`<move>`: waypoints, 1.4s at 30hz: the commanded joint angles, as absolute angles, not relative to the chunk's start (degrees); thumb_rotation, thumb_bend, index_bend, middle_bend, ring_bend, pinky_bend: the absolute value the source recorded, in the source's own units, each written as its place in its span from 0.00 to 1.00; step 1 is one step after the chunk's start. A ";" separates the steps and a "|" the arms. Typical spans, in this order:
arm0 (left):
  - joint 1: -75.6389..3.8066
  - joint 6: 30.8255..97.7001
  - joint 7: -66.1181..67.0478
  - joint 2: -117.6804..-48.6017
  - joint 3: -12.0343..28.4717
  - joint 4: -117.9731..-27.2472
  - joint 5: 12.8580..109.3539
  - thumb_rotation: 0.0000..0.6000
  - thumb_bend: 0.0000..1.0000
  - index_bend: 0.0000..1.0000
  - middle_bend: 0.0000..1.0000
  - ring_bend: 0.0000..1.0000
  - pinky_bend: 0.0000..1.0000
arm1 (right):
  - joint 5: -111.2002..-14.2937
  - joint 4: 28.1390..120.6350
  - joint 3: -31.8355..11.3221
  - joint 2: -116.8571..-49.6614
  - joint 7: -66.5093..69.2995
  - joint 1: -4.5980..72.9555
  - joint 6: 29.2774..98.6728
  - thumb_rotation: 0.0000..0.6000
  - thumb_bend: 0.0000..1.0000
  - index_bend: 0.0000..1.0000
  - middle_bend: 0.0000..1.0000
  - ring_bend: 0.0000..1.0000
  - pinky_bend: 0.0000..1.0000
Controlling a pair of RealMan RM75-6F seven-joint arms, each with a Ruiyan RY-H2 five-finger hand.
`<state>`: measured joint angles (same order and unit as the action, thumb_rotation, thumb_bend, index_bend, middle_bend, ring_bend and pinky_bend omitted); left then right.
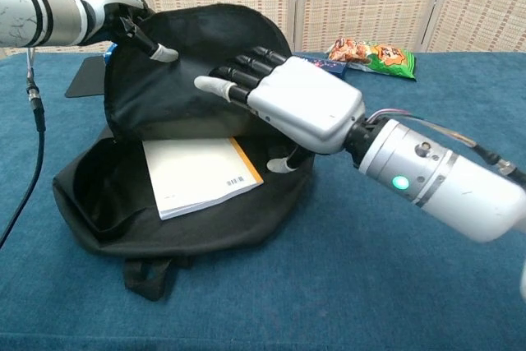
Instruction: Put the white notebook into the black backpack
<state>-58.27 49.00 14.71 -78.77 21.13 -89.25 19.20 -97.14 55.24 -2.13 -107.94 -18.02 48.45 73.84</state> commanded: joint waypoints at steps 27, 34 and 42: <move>-37.73 69.34 9.99 -69.30 8.22 -101.59 55.12 1.00 0.36 0.19 0.12 0.15 0.25 | -89.88 92.89 0.21 -69.47 -7.78 30.03 80.84 1.00 0.31 0.24 0.36 0.26 0.38; -29.69 78.13 8.26 -67.74 3.97 -100.30 64.07 1.00 0.36 0.22 0.12 0.15 0.25 | -86.70 95.08 1.68 -63.05 -1.87 24.58 81.57 1.00 0.35 0.32 0.38 0.30 0.43; -22.29 84.58 8.25 -65.92 0.93 -100.77 68.73 1.00 0.36 0.23 0.13 0.15 0.24 | -84.46 97.25 3.17 -58.60 -0.68 18.14 84.20 1.00 0.35 0.33 0.38 0.30 0.43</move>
